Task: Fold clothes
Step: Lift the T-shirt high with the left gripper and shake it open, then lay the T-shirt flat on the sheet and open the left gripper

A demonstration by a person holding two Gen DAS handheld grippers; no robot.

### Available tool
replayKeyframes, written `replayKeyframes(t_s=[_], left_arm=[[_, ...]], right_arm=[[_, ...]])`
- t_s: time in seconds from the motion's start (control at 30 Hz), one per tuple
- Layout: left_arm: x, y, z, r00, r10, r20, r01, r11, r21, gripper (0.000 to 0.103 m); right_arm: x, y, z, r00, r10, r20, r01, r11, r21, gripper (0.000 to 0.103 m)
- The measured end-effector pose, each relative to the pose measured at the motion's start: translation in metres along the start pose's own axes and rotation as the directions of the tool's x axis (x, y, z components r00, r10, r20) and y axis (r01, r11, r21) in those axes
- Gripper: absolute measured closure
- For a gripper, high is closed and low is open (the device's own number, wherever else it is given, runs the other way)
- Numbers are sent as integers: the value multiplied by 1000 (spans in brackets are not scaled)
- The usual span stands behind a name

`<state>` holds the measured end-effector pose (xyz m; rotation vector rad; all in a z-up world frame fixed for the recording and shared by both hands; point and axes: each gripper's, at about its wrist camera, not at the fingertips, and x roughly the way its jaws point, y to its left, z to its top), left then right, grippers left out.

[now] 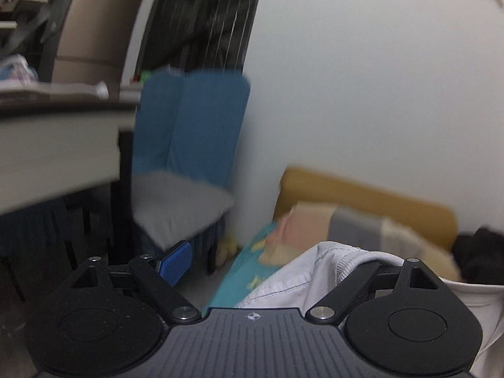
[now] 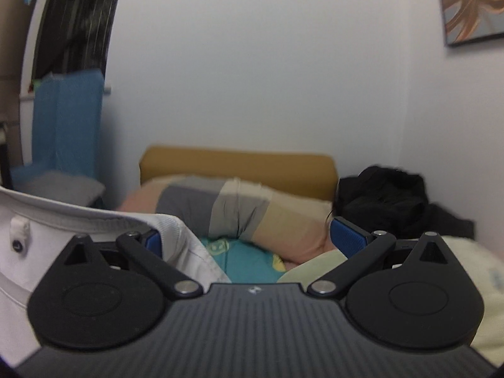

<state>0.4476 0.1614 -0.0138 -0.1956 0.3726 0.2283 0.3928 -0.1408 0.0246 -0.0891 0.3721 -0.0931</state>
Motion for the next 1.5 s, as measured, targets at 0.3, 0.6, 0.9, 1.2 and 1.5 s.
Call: replayKeyframes(t_s=[0.3,0.6,0.9,1.2,1.5], left_arm=[[181,7,-105,921,0,-390,64,987,149,16],[184,-2,-95,814,-3,-581,191,945,264,7],[14,2,-85,929,-107,-353,219,930,294,0],[-140,73,-120,915,-180,-361,206,978,35,0],[-150,214,-167,880,-184,-437,-66,866,-496,7]], right_arm=[[201,66,-72,957,79,-280,-111,989,-101,0],[194,93,-65,854,234,-464,-307,948,-86,0],[29,49,-50,939,291,-182,-282,957,71,0],[-160,7,-89,938,326,-114,-315,943,106,0],[-255,-49,-173,921,362,-142,-308,903,300,0]])
